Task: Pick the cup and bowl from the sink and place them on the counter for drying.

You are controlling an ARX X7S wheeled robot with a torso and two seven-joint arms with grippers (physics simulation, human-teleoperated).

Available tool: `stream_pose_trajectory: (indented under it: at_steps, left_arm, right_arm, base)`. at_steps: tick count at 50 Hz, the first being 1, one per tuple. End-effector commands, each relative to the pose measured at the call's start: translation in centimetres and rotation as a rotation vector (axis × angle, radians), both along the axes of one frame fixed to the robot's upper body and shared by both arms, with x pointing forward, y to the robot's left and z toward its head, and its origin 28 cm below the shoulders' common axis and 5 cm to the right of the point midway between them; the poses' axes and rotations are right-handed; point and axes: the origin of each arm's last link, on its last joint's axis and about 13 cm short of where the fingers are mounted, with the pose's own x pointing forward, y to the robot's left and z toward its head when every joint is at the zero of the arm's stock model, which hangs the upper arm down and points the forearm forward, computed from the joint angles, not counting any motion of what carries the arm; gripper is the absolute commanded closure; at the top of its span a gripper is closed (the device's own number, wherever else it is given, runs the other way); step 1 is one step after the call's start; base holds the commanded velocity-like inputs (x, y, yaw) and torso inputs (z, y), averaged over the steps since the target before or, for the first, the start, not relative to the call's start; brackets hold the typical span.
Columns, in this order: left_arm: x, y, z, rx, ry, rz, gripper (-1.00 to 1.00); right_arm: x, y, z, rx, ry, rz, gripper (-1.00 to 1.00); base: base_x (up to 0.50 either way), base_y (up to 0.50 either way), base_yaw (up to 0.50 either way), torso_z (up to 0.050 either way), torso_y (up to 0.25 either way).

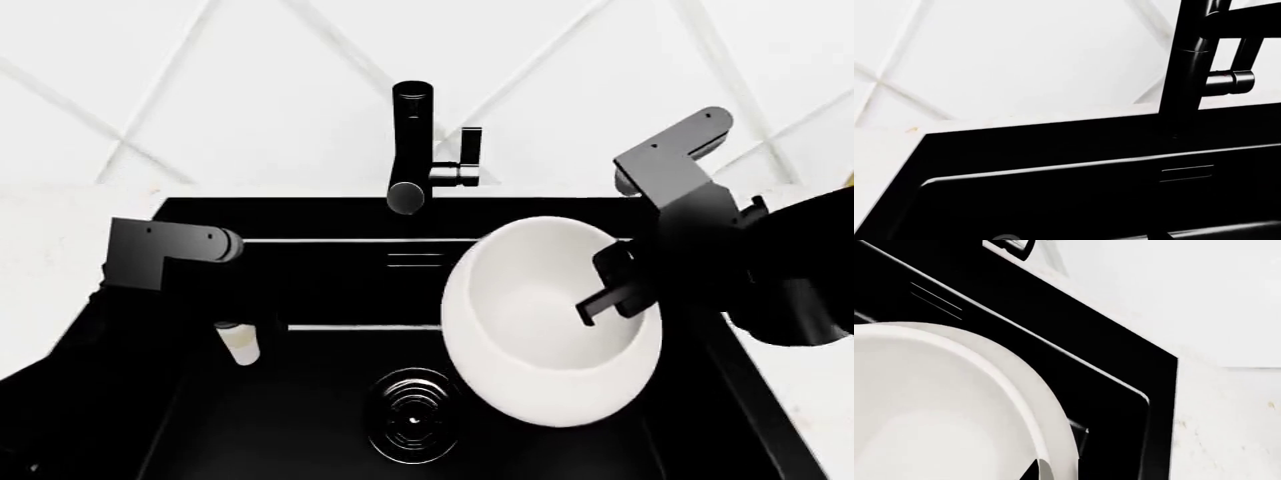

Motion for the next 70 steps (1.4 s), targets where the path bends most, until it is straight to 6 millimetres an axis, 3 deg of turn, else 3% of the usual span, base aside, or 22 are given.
stream_pose_trajectory:
  at_steps: [1, 19, 26, 40, 51, 57, 70]
  left_arm:
    - [-0.1, -0.1, -0.2, 0.0, 0.002, -0.005, -1.0]
    - [-0.1, 0.1, -0.5, -0.001, 0.006, -0.002, -1.0]
    - [0.2, 0.1, -0.8, -0.009, 0.008, -0.001, -1.0]
    - [0.1, 0.0, -0.7, -0.003, 0.011, 0.002, -1.0]
    - [0.1, -0.1, -1.1, -0.003, 0.015, 0.009, -1.0]
    - [0.1, 0.2, -0.9, -0.004, 0.013, 0.008, -1.0]
    - [-0.1, 0.5, -1.3, -0.007, 0.02, 0.015, -1.0]
  right_arm:
    - [-3.2, -3.2, 3.4, -0.041, -0.071, -0.129, 1.0]
    - [-6.5, -8.9, 3.3, 0.004, -0.089, -0.403, 1.0]
    - [-7.6, -11.2, 1.7, 0.028, -0.073, -0.537, 1.0]
    - [-9.3, -14.9, 0.5, 0.022, -0.068, -0.758, 1.0]
    - [-9.3, -17.8, -0.1, 0.043, -0.157, -0.993, 1.0]
    - [-9.0, -19.5, -0.1, -0.055, -0.266, -1.153, 1.0]
    - [-9.3, -21.6, -5.0, -0.023, -0.171, -1.274, 1.0]
  base:
    - [0.0, 0.0, 0.0, 0.0, 0.0]
    - [0.0, 0.0, 0.0, 0.0, 0.0]
    - [0.0, 0.0, 0.0, 0.0, 0.0]
    - [0.0, 0.0, 0.0, 0.0, 0.0]
    - [0.0, 0.0, 0.0, 0.0, 0.0]
    - [0.0, 0.0, 0.0, 0.0, 0.0]
    - [0.0, 0.0, 0.0, 0.0, 0.0]
